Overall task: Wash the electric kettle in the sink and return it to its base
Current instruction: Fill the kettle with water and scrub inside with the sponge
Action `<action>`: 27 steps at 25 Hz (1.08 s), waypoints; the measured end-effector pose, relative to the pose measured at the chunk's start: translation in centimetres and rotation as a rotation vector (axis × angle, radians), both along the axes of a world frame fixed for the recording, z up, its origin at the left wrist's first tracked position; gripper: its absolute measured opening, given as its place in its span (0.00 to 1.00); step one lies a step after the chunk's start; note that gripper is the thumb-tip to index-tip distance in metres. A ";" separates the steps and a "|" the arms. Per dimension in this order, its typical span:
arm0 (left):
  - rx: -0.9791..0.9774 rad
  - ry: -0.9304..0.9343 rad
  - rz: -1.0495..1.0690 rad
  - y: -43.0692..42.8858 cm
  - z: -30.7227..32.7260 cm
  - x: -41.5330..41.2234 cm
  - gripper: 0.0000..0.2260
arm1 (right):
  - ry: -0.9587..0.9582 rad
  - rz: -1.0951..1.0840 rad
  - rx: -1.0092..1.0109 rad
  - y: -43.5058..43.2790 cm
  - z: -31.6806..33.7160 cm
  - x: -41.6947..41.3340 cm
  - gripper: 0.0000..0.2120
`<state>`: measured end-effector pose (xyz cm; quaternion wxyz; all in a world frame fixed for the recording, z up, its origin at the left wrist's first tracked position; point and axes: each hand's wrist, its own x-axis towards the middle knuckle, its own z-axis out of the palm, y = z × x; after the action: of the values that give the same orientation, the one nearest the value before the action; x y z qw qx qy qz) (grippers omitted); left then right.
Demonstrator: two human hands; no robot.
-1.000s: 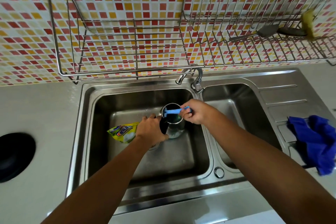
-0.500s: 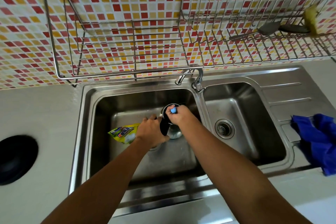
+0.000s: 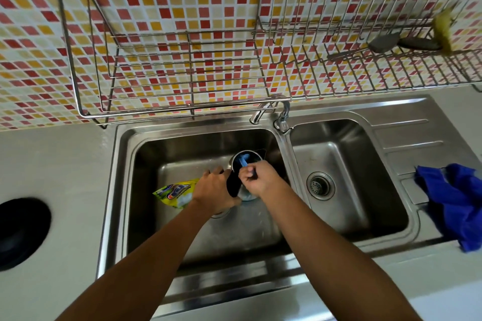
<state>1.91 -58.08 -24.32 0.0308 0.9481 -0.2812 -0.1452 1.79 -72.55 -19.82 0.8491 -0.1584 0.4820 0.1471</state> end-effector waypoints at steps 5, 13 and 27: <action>-0.065 -0.007 0.058 0.2 -0.4 0.1 0.36 | -0.019 0.852 -0.660 -3.3 1.2 0.7 0.05; -0.040 -0.014 0.033 0.1 -0.3 -0.4 0.29 | -0.576 2.142 -2.049 -1.6 1.4 1.7 0.13; -0.023 -0.018 0.037 -0.1 0.3 -0.6 0.29 | -0.377 2.128 -1.981 -1.4 1.0 2.6 0.12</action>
<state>1.27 -58.16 -24.03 0.0418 0.9540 -0.2654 -0.1329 4.42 -73.93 -18.79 -0.0622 -0.9540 -0.0736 0.2840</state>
